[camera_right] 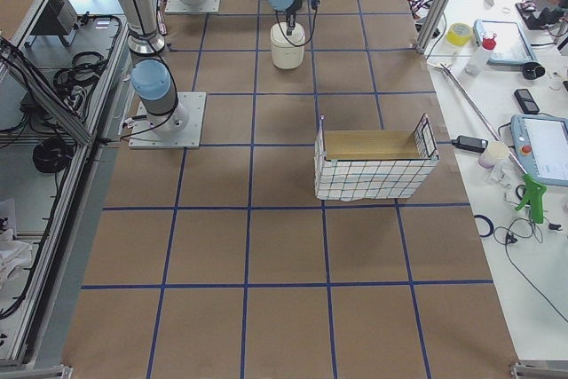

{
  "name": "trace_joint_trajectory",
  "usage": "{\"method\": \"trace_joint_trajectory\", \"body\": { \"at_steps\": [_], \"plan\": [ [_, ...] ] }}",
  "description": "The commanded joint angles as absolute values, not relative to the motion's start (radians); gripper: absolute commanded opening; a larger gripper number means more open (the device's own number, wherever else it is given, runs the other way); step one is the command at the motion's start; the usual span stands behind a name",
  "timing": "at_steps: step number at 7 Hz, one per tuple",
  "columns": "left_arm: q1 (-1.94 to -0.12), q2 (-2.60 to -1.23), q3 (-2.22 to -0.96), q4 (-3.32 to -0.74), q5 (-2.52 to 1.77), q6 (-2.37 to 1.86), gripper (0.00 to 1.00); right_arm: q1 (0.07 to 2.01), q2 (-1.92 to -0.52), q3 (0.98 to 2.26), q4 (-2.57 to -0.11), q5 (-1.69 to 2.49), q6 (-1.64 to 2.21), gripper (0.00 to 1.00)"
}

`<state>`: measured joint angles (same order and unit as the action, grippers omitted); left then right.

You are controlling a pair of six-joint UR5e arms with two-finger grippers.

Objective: Open trash can with right arm
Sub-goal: 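Grip the lid edge and lift it upward with the right gripper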

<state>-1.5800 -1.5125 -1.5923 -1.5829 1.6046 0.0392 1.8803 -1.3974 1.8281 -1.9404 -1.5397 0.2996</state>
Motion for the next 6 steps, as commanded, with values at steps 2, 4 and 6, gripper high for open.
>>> {"method": "trace_joint_trajectory", "body": {
  "at_steps": [2,4,6],
  "plan": [
    [-1.58,-1.513,-1.592,-1.583,1.605,0.04,1.0,1.881,-1.391,1.836,-1.944,-1.536,0.302,0.0],
    [-1.58,-1.513,-1.592,-1.583,1.605,0.038,1.0,1.881,-1.46,1.763,-1.892,-1.545,0.302,0.43],
    [-1.58,-1.513,-1.592,-1.583,1.605,0.04,1.0,1.858,-1.508,1.63,-1.772,-1.552,0.293,1.0]
  ]
}}
